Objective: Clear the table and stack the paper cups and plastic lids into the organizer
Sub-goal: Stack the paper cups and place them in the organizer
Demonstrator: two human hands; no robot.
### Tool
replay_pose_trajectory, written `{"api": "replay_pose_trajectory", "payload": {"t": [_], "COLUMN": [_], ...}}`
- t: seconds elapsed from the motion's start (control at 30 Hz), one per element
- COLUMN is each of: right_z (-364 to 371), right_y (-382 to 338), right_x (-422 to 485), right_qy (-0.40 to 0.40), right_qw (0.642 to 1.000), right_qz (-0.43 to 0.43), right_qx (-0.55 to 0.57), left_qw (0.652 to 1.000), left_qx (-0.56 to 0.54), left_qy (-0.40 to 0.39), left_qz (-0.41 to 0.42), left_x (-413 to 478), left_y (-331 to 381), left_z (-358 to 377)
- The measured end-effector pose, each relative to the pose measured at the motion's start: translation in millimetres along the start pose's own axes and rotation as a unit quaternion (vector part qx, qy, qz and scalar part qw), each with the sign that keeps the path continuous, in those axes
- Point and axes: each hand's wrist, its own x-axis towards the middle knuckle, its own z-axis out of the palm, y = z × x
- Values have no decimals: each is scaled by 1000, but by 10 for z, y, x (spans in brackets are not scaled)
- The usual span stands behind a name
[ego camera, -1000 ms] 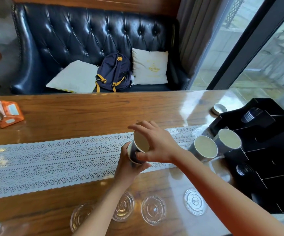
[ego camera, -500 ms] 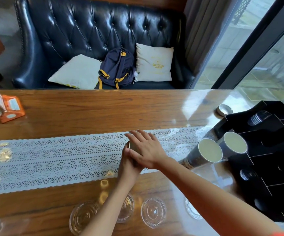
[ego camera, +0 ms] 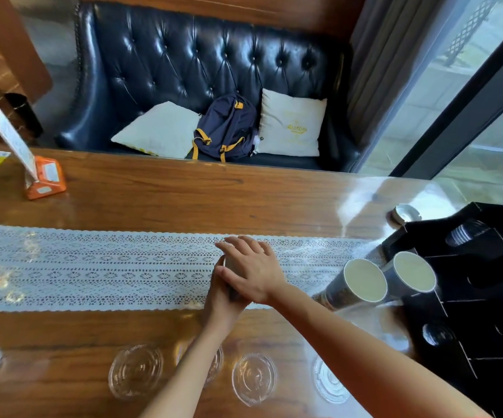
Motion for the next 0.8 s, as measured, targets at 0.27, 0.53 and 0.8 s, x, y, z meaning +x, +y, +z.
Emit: {"api": "replay_pose_trajectory", "payload": {"t": [0.27, 0.53, 0.8], "right_z": [-407, -896, -312], "right_y": [566, 1349, 1668], "right_x": [-597, -937, -1320], "right_qy": [-23, 111, 1], "right_qw": [986, 983, 990], "right_qz": [43, 60, 29], "right_qx": [157, 136, -138], "left_qw": [967, 971, 987], "left_qx": [-219, -204, -148], "left_qy": [2, 24, 19], "left_qz": [-130, -123, -63], "left_x": [-160, -309, -510], "left_y": [90, 435, 621], "left_z": [220, 673, 1038]}}
